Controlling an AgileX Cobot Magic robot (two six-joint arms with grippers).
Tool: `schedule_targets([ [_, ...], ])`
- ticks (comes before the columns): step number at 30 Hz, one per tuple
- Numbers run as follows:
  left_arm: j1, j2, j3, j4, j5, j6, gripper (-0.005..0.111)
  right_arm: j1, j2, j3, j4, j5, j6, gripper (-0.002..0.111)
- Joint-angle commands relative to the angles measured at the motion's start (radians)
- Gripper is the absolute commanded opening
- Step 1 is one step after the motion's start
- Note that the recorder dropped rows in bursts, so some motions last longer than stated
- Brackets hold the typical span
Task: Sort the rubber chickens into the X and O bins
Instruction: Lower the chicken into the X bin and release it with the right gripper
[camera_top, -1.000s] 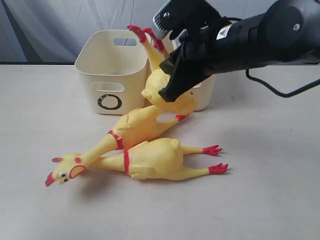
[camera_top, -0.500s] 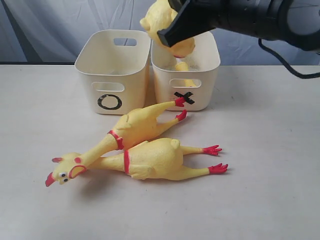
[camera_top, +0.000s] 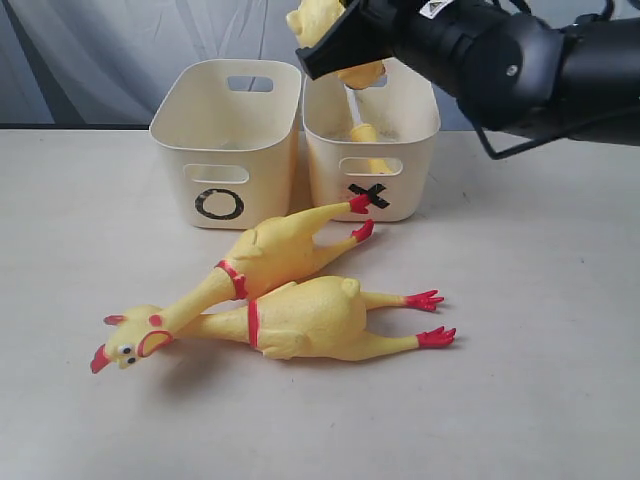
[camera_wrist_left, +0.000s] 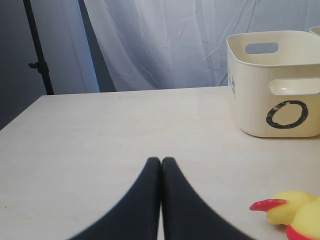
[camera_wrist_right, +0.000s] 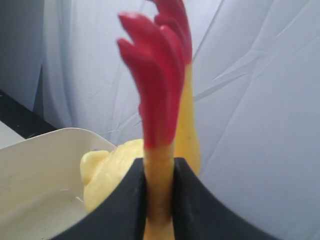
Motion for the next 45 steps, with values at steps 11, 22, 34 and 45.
schedule_targets([
  [11,-0.002,-0.005,0.005,0.004,-0.004,0.001,0.0,-0.006,0.256,-0.328,0.797,-0.056,-0.773,-0.001],
  [22,-0.002,-0.005,0.005,0.004,-0.004,0.001,0.0,-0.011,0.319,-0.364,1.164,-0.081,-1.054,-0.001],
  [34,-0.002,-0.005,0.005,0.004,-0.004,0.001,0.0,-0.028,0.364,-0.364,1.243,-0.109,-1.105,-0.001],
  [45,-0.002,-0.005,0.005,0.004,-0.004,0.001,0.0,-0.031,0.406,-0.364,1.243,-0.077,-1.105,0.005],
])
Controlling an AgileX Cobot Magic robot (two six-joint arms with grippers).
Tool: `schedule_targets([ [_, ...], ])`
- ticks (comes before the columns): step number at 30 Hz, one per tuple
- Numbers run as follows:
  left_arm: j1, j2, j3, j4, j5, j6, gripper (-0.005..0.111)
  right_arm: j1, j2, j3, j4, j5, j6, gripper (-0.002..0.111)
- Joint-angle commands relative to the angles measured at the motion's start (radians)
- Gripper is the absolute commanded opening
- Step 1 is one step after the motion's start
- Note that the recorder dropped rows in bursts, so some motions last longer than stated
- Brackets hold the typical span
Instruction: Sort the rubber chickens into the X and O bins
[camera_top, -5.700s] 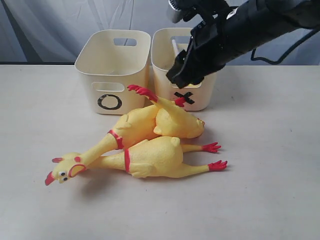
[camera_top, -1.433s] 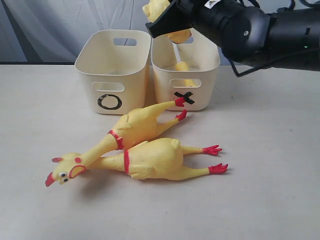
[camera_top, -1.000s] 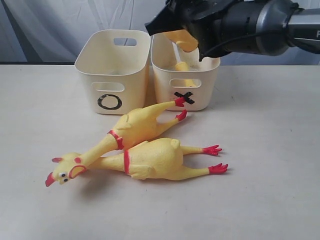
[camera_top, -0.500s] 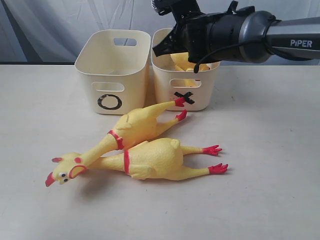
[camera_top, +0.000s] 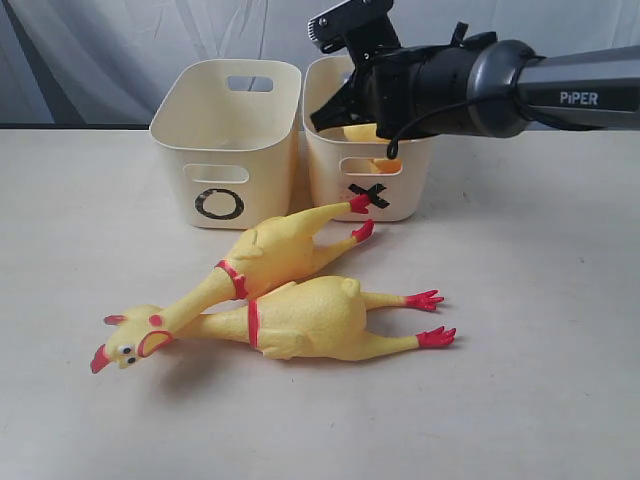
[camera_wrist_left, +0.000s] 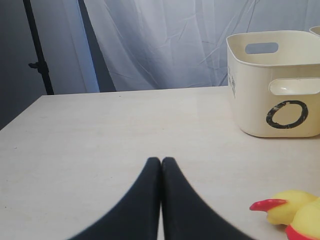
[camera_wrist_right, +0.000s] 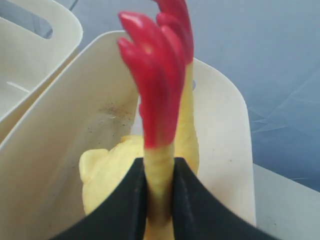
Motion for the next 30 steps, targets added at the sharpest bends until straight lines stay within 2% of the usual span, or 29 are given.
schedule_targets([
  [1,-0.002,-0.005,0.005,0.004,-0.004,0.001,0.0,-0.007,0.011,-0.007,-0.007,0.005,-0.004,0.01],
  [5,-0.002,-0.005,0.005,0.004,-0.004,0.001,0.0,-0.007,0.012,-0.007,-0.007,0.005,-0.004,0.036],
  [9,-0.002,-0.005,0.005,0.004,-0.004,0.001,0.0,-0.007,0.012,-0.007,-0.007,0.009,-0.004,0.049],
  [19,-0.002,-0.005,0.005,0.004,-0.004,0.001,0.0,-0.007,-0.051,-0.007,-0.007,0.015,-0.004,0.052],
  [23,-0.002,-0.005,0.005,0.004,-0.004,0.001,0.0,-0.007,-0.135,-0.007,-0.007,-0.075,-0.004,0.052],
  [24,-0.002,-0.005,0.005,0.004,-0.004,0.001,0.0,-0.007,-0.153,-0.007,-0.007,-0.109,-0.015,0.052],
  [26,-0.002,-0.005,0.005,0.004,-0.004,0.001,0.0,-0.007,-0.209,-0.007,-0.007,-0.198,-0.09,0.043],
  [27,-0.002,-0.005,0.005,0.004,-0.004,0.001,0.0,-0.007,-0.241,-0.007,-0.007,-0.244,-0.159,0.03],
  [30,-0.002,-0.005,0.005,0.004,-0.004,0.001,0.0,-0.007,-0.285,-0.007,-0.007,-0.33,-0.172,0.004],
])
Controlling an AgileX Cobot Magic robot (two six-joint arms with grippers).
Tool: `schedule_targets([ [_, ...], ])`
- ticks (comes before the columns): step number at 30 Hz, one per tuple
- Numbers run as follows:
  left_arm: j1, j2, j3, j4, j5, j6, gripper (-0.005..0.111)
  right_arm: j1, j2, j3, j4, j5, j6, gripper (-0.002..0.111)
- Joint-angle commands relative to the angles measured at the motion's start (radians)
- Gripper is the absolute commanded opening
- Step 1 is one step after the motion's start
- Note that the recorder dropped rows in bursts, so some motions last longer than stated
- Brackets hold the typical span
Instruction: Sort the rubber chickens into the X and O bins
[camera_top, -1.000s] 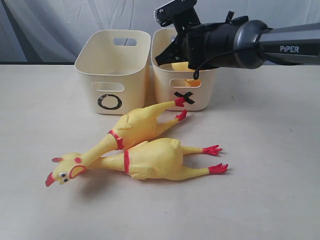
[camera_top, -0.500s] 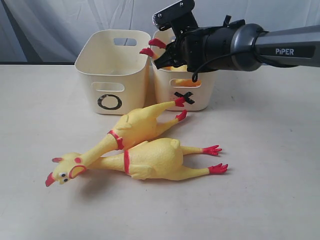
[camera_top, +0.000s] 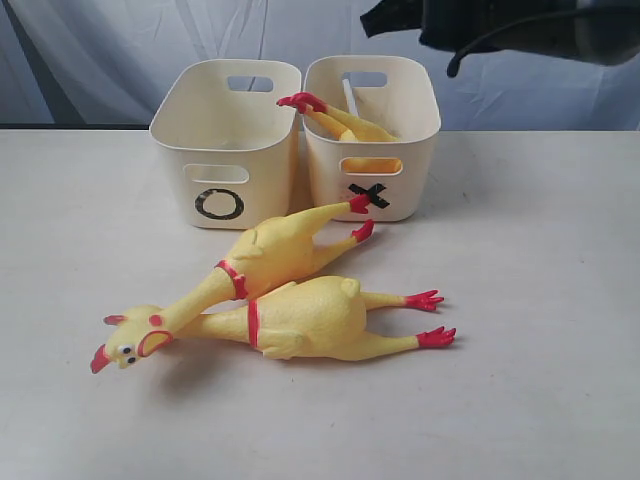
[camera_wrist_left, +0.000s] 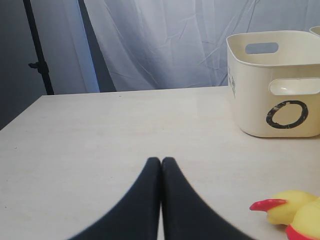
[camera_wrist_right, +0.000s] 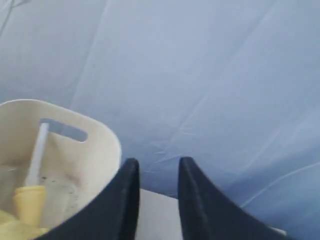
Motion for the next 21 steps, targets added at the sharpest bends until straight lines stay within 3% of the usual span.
schedule_targets([
  [1,-0.002,-0.005,0.005,0.004,-0.004,0.001,0.0,-0.007,-0.085,-0.005,-0.006,-0.156,-0.046,-0.001],
  [9,-0.002,-0.005,0.005,0.004,-0.004,0.001,0.0,-0.007,-0.262,0.226,-0.006,-0.159,-0.046,-0.001],
  [21,-0.002,-0.005,0.005,0.004,-0.004,0.001,0.0,-0.007,-0.649,0.587,-0.006,-0.011,0.044,-0.001],
])
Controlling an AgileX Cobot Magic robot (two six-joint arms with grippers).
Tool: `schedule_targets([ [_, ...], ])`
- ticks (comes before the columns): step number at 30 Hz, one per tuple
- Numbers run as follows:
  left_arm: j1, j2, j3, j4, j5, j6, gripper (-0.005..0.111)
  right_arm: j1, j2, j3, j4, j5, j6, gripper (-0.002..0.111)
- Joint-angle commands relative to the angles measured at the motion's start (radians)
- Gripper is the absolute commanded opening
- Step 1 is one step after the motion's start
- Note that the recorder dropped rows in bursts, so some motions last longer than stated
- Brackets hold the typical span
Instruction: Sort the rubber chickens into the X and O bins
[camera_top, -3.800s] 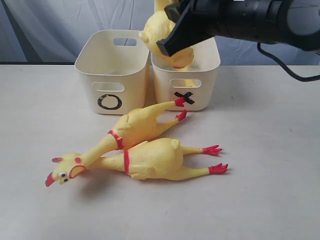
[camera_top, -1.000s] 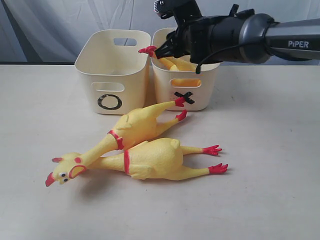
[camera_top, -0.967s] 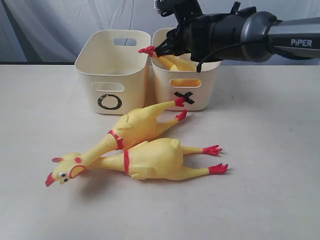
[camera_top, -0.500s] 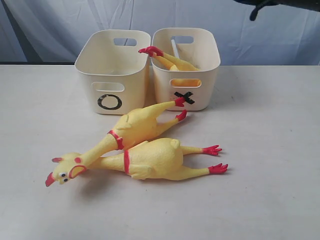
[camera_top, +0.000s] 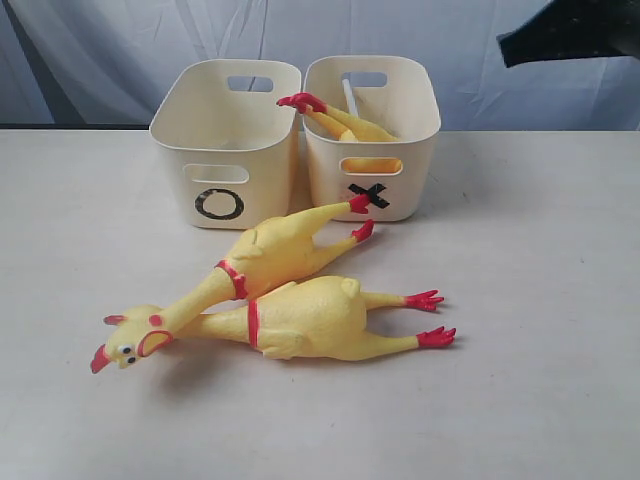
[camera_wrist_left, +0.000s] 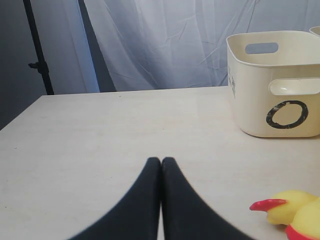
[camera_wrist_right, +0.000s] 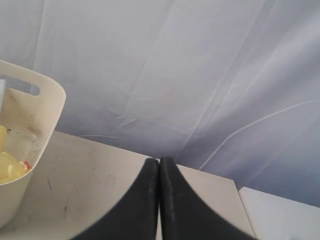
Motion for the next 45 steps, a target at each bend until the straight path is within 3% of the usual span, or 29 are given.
schedule_targets([
  [1,-0.002,-0.005,0.005,0.004,-0.004,0.001,0.0,-0.007,-0.129,0.095,-0.005,0.048,0.062,-0.001],
  [8,-0.002,-0.005,0.005,-0.031,-0.051,-0.005,0.0,-0.007,-0.307,0.24,-0.005,0.202,0.151,-0.001],
  [12,-0.002,-0.005,0.005,-0.212,-0.129,-0.007,0.0,-0.007,-0.406,0.327,-0.005,0.291,0.151,-0.001],
  [25,-0.002,-0.005,0.005,-0.344,-0.442,-0.018,0.0,-0.007,-0.794,0.597,-0.005,0.514,0.236,-0.001],
  [31,-0.002,-0.005,0.005,-0.344,-0.473,-0.27,0.0,-0.007,-0.932,0.679,-0.005,0.652,0.236,-0.001],
  [41,-0.002,-0.005,0.005,-0.335,-0.469,-0.465,0.0,-0.007,-1.102,0.795,-0.005,0.922,0.236,-0.001],
  [45,-0.002,-0.005,-0.003,-0.14,-0.426,-0.598,0.0,-0.007,-1.139,0.807,-0.005,0.992,0.236,-0.001],
])
